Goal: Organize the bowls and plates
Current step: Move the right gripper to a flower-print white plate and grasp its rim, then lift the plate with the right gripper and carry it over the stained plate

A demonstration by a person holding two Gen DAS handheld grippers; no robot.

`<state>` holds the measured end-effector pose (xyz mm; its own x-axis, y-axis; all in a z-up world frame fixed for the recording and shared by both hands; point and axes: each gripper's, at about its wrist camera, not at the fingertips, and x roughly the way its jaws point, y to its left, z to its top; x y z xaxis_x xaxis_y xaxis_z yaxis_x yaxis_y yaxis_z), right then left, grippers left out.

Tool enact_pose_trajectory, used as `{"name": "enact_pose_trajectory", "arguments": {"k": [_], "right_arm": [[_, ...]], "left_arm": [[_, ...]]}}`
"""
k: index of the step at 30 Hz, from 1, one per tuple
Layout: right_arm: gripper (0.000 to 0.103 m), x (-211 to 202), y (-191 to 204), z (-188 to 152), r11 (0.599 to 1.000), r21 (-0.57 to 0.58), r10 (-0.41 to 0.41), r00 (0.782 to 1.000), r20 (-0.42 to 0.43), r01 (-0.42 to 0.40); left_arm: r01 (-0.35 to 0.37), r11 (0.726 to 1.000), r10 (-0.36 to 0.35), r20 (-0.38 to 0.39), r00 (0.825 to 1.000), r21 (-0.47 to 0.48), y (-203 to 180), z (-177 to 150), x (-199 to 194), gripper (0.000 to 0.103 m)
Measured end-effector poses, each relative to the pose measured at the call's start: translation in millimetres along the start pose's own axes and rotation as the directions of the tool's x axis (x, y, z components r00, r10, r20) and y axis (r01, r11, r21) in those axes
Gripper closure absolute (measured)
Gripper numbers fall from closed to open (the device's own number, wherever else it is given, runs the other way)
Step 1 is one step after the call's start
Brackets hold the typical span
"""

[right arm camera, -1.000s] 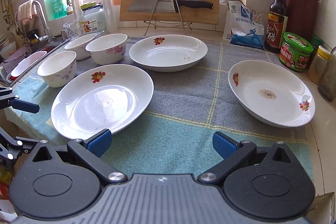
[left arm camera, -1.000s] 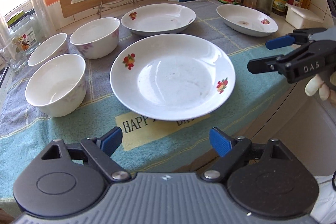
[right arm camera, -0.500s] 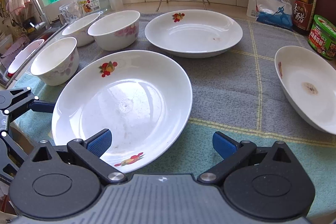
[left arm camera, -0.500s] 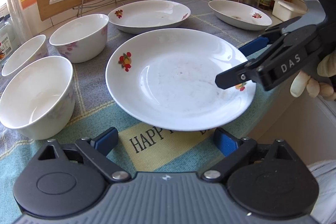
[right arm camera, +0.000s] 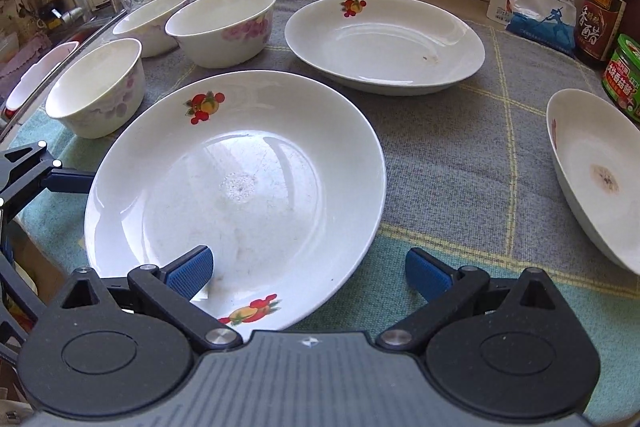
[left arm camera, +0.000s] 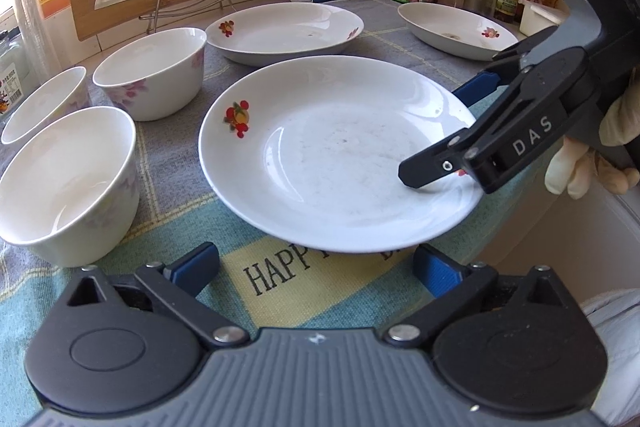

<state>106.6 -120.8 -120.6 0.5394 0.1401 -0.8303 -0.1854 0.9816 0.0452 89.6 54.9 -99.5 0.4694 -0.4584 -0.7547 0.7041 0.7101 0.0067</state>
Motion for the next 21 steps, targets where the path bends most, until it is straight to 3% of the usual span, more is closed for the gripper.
{"name": "enact_pose_trajectory", "arguments": {"k": [6,10,21], "right_arm": [[0.000,0,-1,3,0.996,-0.075,0.037,0.999,-0.010,-0.037],[0.000,4,-7,14,0.985,-0.120,0.118,0.993,-0.029,-0.121],[0.000,22,-25,51,0.955,-0.105,0.271,0.960,-0.069,-0.277]], "left_arm": [[-0.005,1.000,0.005,0.021,1.000,-0.003,0,-1,1,0.000],[-0.006,1.000,0.006,0.041,0.999,-0.002,0,-1,2,0.000],[0.037,0.998,-0.040,0.070,0.997,0.049,5,-1,3,0.000]]}}
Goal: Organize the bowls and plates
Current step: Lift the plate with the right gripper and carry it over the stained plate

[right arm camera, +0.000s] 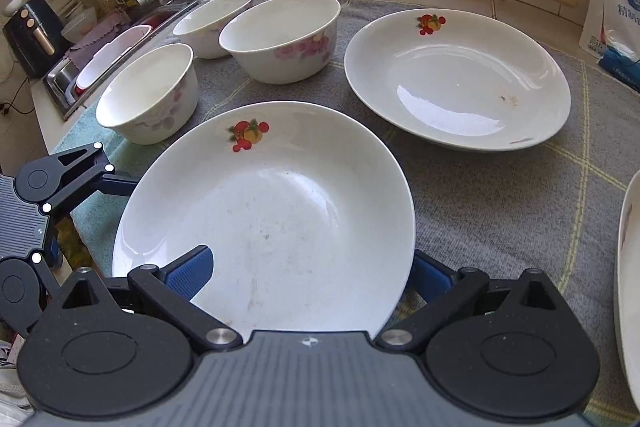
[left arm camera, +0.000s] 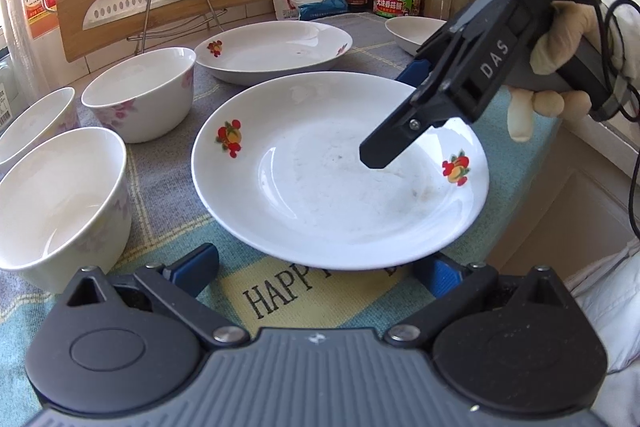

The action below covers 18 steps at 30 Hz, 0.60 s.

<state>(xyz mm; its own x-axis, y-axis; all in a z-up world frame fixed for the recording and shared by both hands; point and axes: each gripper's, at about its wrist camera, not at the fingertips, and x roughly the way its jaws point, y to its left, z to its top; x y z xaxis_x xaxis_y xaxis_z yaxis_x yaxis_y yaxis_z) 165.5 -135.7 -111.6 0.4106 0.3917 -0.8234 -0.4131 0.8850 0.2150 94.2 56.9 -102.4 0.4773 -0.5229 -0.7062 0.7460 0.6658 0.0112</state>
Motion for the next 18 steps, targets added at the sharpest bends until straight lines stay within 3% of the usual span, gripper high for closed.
{"name": "enact_pose_trajectory", "arguments": {"k": [7,18], "right_arm": [[0.000,4,-14,16,0.993,0.023,0.119,0.992,-0.036,-0.118],[0.000,8,-39,28,0.953,0.148,0.276,0.960,-0.051,-0.266]], "left_arm": [[0.036,0.998,-0.037,0.018,0.999,0.050,3,1,1,0.000],[0.063,0.995,-0.065,0.022,0.998,0.083,4,4,3,0.001]]}}
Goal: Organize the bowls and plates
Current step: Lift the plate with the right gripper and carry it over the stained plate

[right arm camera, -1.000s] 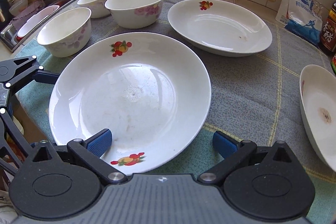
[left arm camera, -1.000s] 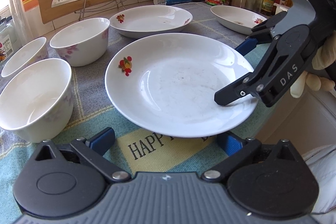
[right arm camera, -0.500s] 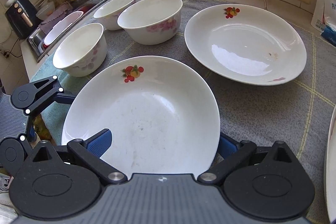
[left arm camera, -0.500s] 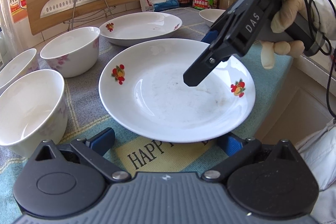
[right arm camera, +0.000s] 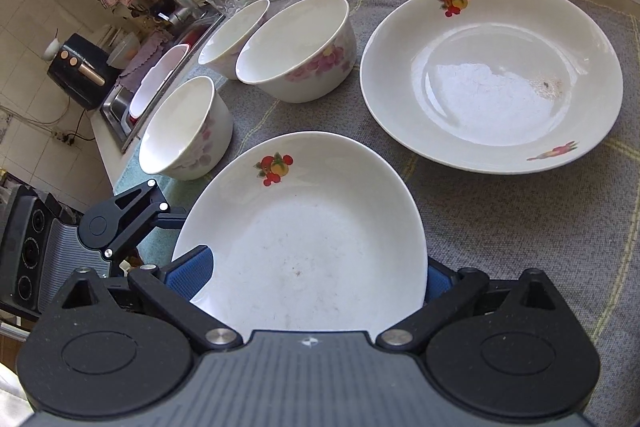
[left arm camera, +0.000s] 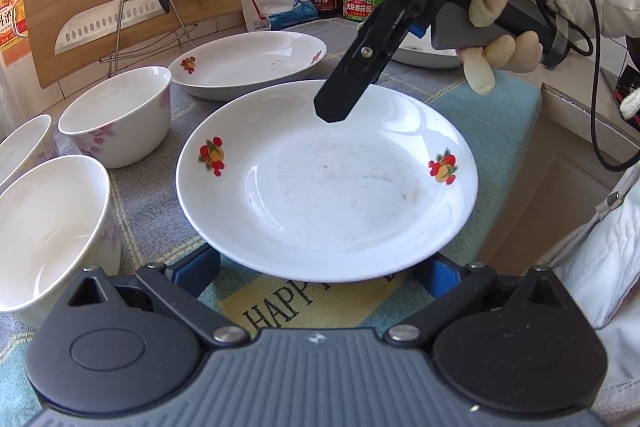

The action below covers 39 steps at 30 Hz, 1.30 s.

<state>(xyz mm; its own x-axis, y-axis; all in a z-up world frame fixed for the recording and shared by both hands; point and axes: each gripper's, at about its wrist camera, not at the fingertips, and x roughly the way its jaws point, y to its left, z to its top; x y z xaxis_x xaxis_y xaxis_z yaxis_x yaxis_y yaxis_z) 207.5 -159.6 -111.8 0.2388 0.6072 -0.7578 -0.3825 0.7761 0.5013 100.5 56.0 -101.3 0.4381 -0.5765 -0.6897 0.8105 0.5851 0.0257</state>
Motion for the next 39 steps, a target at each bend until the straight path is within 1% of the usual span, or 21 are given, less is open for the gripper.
{"name": "enact_pose_trajectory", "arguments": {"k": [7,15,20,27,33,39], "right_arm": [[0.000,2,-1,7,1.000,-0.007,0.020,0.998,-0.051,-0.021],[0.000,3,-1,8,1.000,-0.019,0.020,0.997,-0.075,-0.021],[0.000,0,0,9,0.999,-0.018,0.029,0.997,-0.069,-0.031],[0.000,-12,2,10,0.999,-0.034,0.031,0.998,-0.056,-0.033],[0.000,-32,0,10,0.999,-0.039,0.035,0.999,-0.029,-0.036],[0.000,-60,-11,5,0.999,-0.036,0.018,1.000,0.013,-0.018]], "left_arm": [[0.011,1.000,-0.011,-0.003,1.000,0.025,-2,2,0,0.004],[0.019,1.000,-0.019,-0.016,1.000,0.024,-1,3,1,0.005],[0.014,1.000,-0.014,-0.029,0.999,0.021,-2,7,1,0.005],[0.009,1.000,-0.008,-0.028,1.000,0.027,-5,16,-7,0.005],[0.013,0.999,-0.012,-0.027,1.000,0.034,-11,34,-8,0.005],[0.031,0.998,-0.030,-0.014,0.999,0.050,-21,54,0,0.005]]}}
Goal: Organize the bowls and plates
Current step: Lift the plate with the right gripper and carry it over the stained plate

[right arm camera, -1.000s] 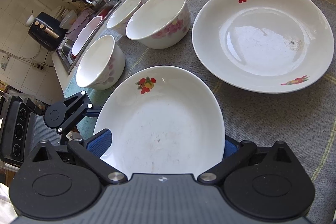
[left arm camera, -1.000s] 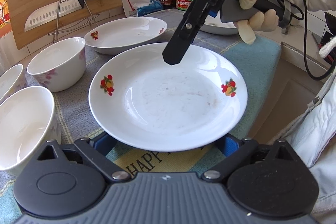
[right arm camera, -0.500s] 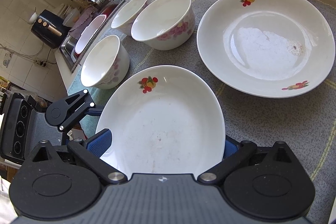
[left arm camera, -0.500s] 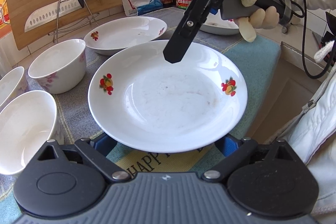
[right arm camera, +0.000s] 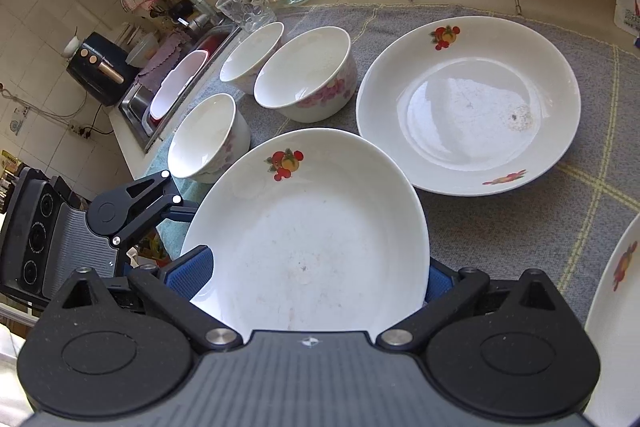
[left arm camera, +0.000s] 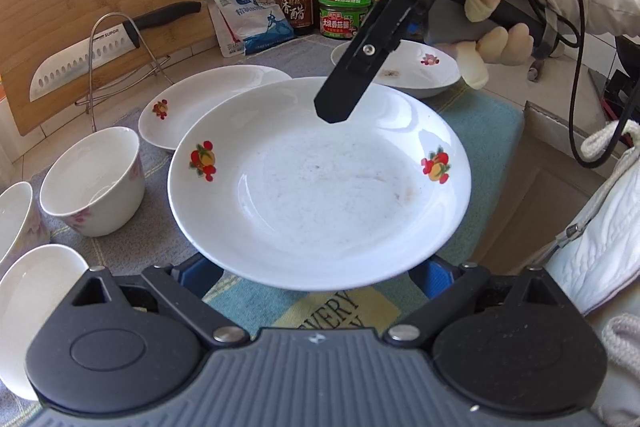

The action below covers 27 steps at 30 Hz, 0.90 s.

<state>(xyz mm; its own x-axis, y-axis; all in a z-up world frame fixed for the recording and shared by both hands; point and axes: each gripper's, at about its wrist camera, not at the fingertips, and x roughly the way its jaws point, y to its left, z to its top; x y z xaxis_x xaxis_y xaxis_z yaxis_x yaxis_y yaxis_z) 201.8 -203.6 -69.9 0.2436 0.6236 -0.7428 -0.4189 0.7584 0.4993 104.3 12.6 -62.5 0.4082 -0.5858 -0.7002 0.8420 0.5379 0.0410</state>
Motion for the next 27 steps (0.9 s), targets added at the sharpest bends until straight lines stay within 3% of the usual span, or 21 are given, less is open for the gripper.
{"name": "enact_pose_trajectory", "arguments": {"k": [17,27], "right_arm": [[0.000,-91,-65,-39,0.991,0.089,-0.106,0.988,0.116,0.096],[0.000,-129,-115,-55,0.982,0.147,-0.142,0.977,0.158,0.119]], "left_arm": [[0.104,0.989,-0.108,0.031,0.994,0.103,-29,64,70,0.005],[0.150,0.982,-0.154,0.026,0.988,0.115,-58,102,118,0.005]]}}
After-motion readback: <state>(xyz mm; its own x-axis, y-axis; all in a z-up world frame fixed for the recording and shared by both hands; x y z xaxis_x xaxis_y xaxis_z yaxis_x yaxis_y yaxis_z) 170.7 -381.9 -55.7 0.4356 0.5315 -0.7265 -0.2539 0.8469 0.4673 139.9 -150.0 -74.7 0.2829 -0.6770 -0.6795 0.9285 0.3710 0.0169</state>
